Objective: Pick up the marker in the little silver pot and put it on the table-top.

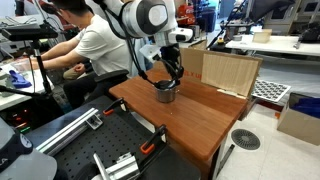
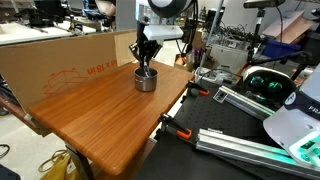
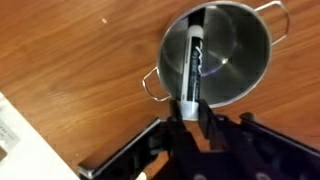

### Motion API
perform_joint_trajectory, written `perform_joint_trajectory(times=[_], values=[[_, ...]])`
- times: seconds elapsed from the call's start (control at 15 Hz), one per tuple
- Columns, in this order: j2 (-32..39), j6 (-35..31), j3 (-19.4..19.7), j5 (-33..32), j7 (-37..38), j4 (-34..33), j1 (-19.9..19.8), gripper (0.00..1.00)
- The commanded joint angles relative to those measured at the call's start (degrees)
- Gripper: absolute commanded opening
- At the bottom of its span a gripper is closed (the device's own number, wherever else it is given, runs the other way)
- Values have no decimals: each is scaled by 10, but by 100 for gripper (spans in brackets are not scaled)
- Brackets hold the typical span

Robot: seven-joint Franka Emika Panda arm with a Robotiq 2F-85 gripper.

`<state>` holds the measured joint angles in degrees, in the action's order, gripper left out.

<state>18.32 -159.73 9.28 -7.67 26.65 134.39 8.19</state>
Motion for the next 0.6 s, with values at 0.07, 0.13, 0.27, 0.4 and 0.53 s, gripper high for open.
perform_joint_trajectory(times=[0.07,0.13,0.27,0.4,0.53], values=[[0,6,1,0,5,-2,8,5],[-5,6,-3,6,-1,0,4,6],[-23,7,-17,27,-16,8,-7,6],[-50,10,-33,56,-31,15,-20,6],[-84,0,-46,83,-48,26,-28,6]])
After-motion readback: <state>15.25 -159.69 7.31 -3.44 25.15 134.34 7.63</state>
